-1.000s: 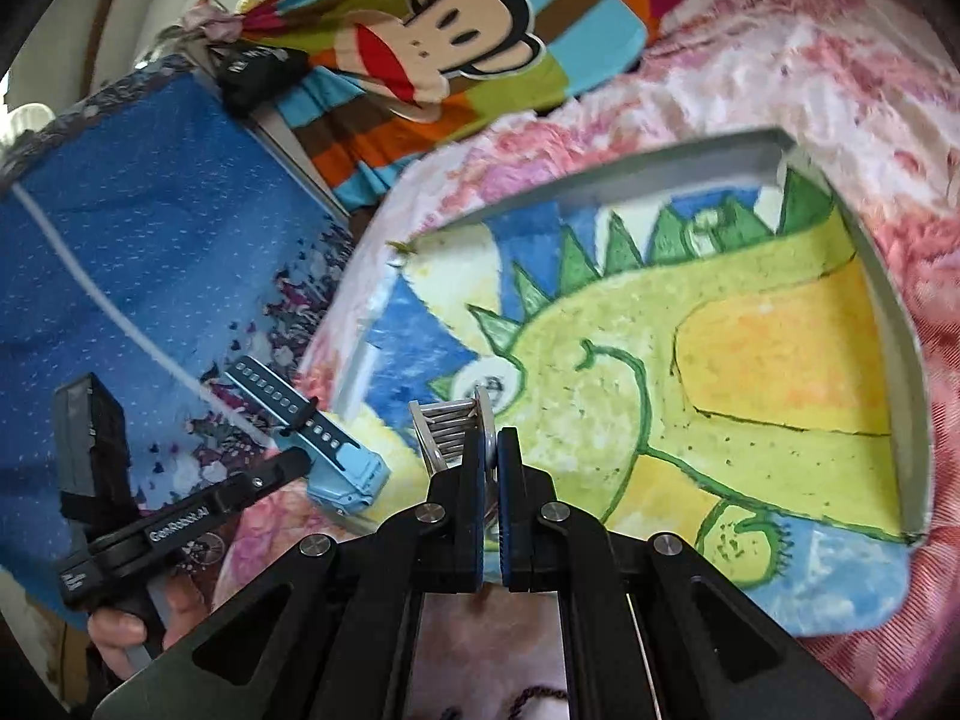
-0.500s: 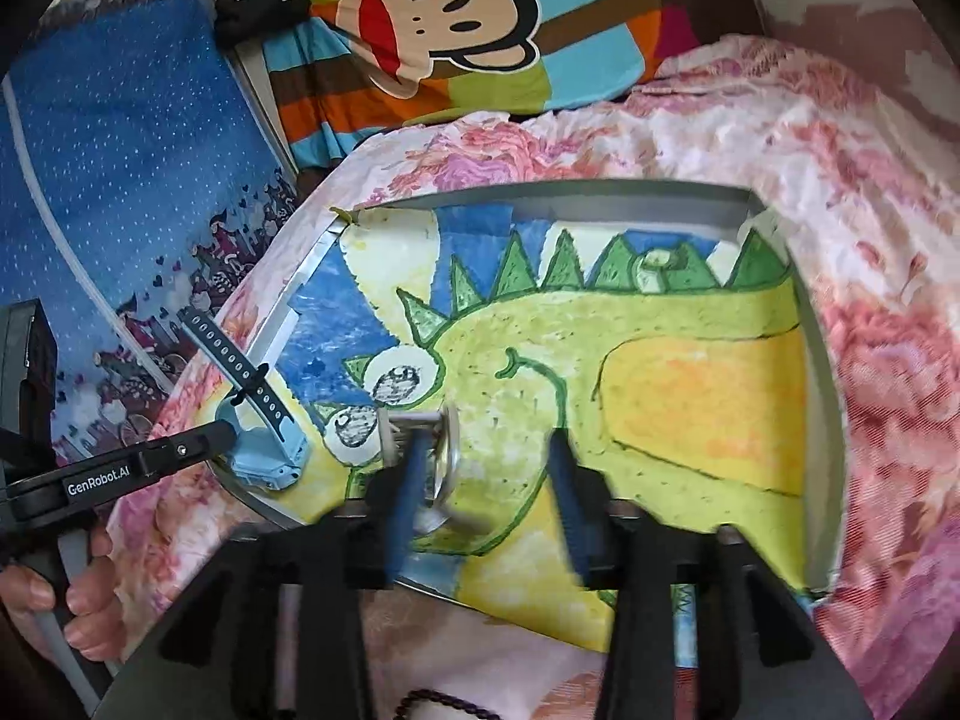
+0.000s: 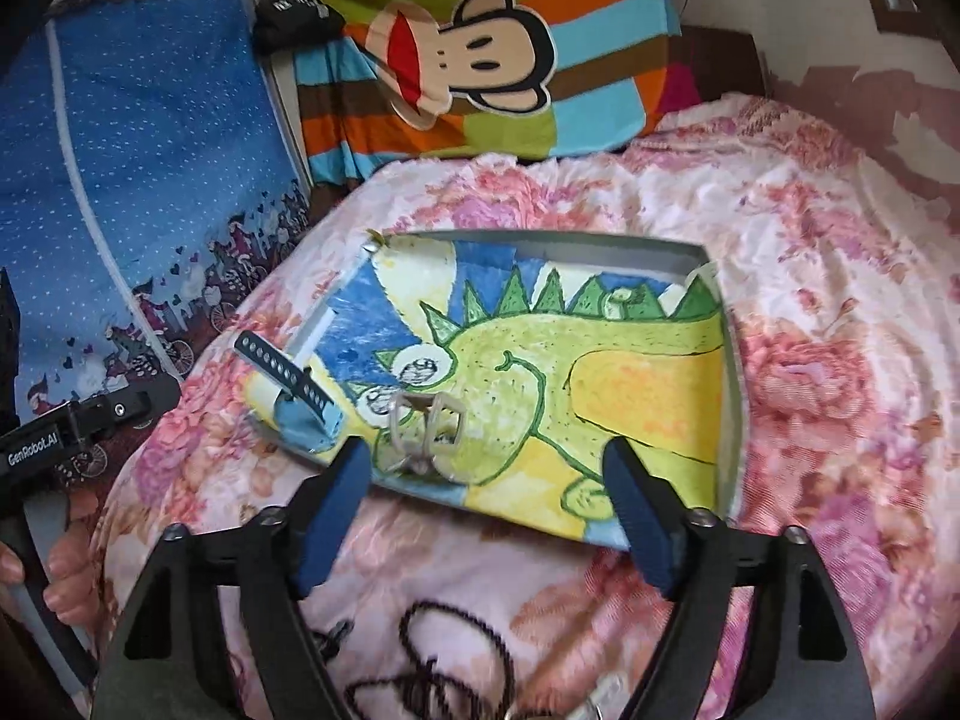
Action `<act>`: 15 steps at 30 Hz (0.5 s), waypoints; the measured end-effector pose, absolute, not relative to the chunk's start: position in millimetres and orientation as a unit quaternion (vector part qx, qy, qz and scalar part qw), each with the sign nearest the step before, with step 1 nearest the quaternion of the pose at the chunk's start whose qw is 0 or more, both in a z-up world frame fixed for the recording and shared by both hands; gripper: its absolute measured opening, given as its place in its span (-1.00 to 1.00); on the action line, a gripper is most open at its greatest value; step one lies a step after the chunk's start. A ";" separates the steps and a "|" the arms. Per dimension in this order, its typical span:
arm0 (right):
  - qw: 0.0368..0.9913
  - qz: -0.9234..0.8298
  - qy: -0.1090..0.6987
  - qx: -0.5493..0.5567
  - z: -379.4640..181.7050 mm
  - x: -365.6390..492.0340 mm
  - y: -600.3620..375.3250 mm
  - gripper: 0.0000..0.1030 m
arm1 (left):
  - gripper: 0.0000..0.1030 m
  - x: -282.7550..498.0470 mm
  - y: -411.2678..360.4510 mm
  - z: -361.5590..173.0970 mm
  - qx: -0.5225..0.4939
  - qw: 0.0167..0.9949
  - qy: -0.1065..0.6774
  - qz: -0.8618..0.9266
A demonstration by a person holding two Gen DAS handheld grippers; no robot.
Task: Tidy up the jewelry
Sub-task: 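Open the left tool on the tray while the right tool releases the buckle there, then withdraw both tools from the tray back toward the jewelry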
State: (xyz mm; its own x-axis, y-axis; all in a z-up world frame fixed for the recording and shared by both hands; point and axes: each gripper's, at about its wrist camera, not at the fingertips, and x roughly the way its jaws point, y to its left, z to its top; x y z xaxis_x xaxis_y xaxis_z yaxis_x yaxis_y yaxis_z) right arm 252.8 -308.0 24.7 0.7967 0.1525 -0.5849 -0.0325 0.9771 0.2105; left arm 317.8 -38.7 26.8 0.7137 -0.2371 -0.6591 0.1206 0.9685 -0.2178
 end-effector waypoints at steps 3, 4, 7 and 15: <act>0.952 0.053 0.290 0.081 36.9 221.0 -308.6 0.81 | 0.75 298.0 -32.0 38.5 -0.080 0.927 0.354 -0.098; 0.954 0.053 0.284 0.078 40.1 211.8 -308.8 0.85 | 0.77 293.1 -29.9 40.6 -0.080 0.929 0.349 -0.096; 0.961 0.052 0.264 0.064 49.2 181.6 -309.6 0.97 | 0.85 267.0 -21.3 48.5 -0.080 0.938 0.328 -0.083; 0.964 0.051 0.259 0.041 53.6 116.8 -311.5 0.97 | 0.97 200.4 3.5 50.3 -0.084 0.945 0.309 -0.065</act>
State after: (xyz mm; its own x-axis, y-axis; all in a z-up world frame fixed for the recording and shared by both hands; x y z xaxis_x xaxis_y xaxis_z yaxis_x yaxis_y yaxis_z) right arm 116.8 -311.5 53.6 0.8611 0.1190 -0.4943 -0.0767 0.9915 0.1051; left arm 200.4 3.5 50.3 0.8003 -0.1744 -0.5736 0.0711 0.9776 -0.1981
